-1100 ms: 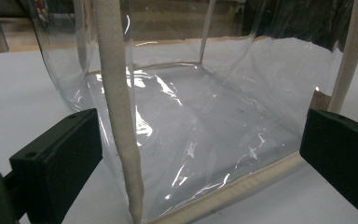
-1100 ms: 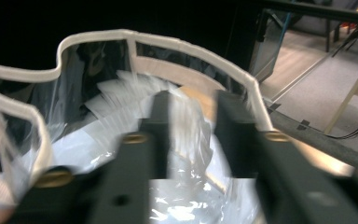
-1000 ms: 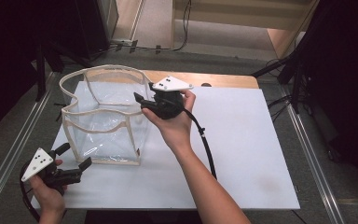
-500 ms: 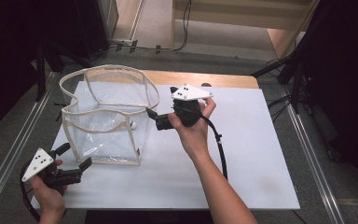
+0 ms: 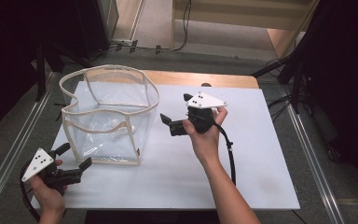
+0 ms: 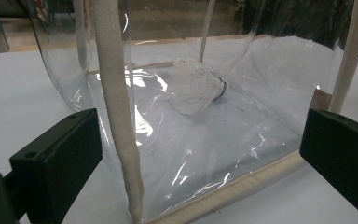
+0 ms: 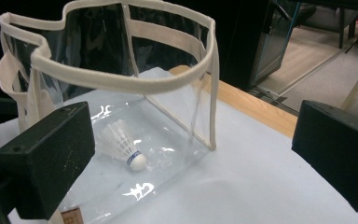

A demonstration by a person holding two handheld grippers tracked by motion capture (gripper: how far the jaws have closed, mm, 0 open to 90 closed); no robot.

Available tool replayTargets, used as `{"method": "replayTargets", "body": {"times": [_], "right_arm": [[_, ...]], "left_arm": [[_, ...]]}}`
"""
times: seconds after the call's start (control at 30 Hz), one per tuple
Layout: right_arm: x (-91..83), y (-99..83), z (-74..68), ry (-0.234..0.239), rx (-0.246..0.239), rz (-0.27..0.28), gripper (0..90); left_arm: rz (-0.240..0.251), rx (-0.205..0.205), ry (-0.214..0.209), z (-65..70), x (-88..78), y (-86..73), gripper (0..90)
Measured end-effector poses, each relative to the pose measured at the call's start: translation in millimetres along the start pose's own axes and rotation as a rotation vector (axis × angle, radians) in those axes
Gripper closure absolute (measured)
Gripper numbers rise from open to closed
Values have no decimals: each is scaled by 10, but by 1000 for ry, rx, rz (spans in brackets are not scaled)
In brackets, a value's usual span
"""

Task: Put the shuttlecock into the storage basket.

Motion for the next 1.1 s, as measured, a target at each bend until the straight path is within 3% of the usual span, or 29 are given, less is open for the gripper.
{"method": "replayTargets", "body": {"times": [1.1], "right_arm": [[-456, -478, 370, -87, 64, -12, 0]], "left_arm": [[2, 6, -2, 11, -1, 0, 0]]}}
Point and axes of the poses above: each handheld gripper's, and its own axes: x roughly forward along the jaws, y roughly out of its top, z roughly to its right, the point moved 3 cm from there along x, roughly forward along the jaws, and after that the axes turned 3 degrees about z, right-handed, at the moved point
